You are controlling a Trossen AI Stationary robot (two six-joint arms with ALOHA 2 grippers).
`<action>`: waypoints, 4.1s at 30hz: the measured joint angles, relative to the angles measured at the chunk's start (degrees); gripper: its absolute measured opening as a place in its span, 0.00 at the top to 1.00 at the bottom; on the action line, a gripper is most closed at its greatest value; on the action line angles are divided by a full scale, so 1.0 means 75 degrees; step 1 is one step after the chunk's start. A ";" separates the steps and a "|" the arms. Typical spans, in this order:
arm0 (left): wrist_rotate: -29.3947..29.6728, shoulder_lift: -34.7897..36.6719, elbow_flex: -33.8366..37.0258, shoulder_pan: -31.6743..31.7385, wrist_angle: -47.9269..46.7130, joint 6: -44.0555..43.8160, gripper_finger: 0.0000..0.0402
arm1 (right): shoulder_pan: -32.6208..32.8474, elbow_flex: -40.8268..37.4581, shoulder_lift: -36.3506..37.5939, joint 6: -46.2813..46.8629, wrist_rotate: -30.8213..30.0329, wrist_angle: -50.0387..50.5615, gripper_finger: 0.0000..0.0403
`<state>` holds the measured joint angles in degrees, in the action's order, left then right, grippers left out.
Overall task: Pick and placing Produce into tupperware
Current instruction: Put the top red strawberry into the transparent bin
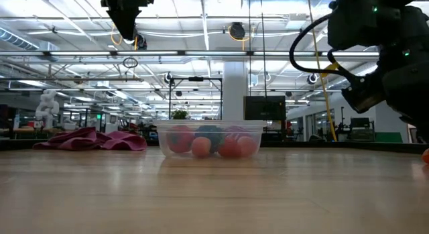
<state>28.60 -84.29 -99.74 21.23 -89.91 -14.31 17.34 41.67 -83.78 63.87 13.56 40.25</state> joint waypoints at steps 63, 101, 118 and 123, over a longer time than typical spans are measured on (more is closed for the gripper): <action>-0.0023 -0.0001 0.0000 0.0000 0.0012 0.0019 0.57 | -0.1593 0.4171 -0.0132 -0.4145 -0.0203 0.0884 0.73; -0.0020 0.0000 0.0000 0.0003 -0.0011 0.0055 0.57 | -0.2824 0.6621 -0.2226 -0.7302 0.0574 0.0087 0.73; -0.0020 -0.0003 0.0000 0.0001 -0.0014 0.0052 0.57 | -0.2926 0.6621 -0.3413 -0.7428 -0.0437 0.1201 0.73; -0.0020 -0.0002 0.0000 0.0001 -0.0014 0.0047 0.57 | -0.2695 0.6611 -0.3423 -0.7423 -0.0634 0.1199 0.73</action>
<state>28.45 -84.31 -99.74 21.24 -90.02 -13.96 -2.87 91.25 -109.45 8.19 8.81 49.25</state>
